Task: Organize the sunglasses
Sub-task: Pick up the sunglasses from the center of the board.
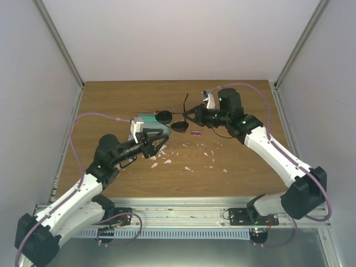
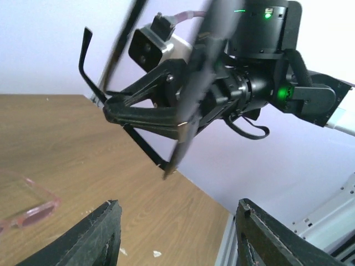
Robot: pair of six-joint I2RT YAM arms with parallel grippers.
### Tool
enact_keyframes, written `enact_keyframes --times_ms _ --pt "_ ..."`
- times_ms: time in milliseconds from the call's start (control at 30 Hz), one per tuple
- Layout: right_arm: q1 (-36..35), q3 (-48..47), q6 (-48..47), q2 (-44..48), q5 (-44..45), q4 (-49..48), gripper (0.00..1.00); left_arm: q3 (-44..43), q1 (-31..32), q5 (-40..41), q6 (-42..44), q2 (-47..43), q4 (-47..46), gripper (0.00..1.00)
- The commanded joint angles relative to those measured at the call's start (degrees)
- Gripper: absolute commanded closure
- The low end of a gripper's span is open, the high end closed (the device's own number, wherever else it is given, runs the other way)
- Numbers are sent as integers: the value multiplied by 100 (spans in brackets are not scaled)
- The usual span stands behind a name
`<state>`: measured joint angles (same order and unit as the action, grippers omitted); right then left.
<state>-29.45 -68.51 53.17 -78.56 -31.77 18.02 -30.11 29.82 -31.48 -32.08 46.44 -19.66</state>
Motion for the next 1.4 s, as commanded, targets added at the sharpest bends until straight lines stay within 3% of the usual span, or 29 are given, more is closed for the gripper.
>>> enact_keyframes --times_ms 0,233,400,467,533,700,833,967,1000,1167,1367 --pt "16 -364 -43 -39 -806 -312 99 -390 88 173 213 298 -992 46" --pt "18 -357 -133 44 -1149 -458 99 -735 182 91 300 529 -1364 56" --pt "14 -253 -54 65 -1293 -582 100 -841 201 46 421 526 -1485 87" --pt "18 -190 89 84 -1368 -689 100 -903 212 -27 517 561 -1407 94" --pt "14 -151 218 110 -1423 -809 99 -938 227 -64 632 578 -1339 95" --pt "16 -154 480 134 -1557 -975 99 -1033 238 -215 864 641 -1200 83" --pt "12 -102 639 169 -1647 -1114 100 -1111 243 -341 974 682 -1167 100" --pt "19 -60 662 263 -1607 -1114 99 -1113 252 -451 1123 663 -1251 100" --pt "24 -51 609 289 -1568 -1071 95 -1131 252 -487 1234 646 -1233 100" --pt "172 88 -72 573 -1019 -456 54 -1383 252 -545 2264 550 -683 100" --pt "446 470 -917 1187 -415 -248 40 -1825 252 -707 3734 486 356 100"
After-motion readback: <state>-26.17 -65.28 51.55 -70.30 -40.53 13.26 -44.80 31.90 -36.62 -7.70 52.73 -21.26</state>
